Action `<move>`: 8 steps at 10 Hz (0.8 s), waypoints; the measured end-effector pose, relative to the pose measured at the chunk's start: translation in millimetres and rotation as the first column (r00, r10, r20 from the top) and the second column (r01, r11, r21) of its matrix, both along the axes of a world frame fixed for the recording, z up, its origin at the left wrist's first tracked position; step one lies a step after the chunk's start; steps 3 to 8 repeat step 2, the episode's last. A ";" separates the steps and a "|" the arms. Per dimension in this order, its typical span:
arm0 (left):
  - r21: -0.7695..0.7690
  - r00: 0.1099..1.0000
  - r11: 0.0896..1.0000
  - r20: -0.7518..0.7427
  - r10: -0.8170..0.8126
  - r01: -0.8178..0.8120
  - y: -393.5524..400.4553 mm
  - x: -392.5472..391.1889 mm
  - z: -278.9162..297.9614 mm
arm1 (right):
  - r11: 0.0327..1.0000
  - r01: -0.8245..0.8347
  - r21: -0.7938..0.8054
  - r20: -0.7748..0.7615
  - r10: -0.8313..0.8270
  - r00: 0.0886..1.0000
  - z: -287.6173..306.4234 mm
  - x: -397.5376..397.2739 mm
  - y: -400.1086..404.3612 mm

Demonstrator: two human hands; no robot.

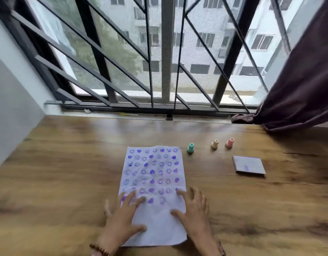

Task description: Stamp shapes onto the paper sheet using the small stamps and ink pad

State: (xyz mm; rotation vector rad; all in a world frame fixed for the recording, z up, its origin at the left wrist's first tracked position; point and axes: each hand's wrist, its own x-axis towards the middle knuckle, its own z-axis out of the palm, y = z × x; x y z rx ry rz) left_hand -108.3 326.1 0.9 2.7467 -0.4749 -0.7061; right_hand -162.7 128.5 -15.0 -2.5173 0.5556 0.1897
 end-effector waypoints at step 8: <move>-0.054 0.997 0.995 -0.003 -0.081 0.081 1.5 7.0 -4.0 | 1.000 0.026 0.014 0.061 -0.027 0.998 3.0 3.5 -6.2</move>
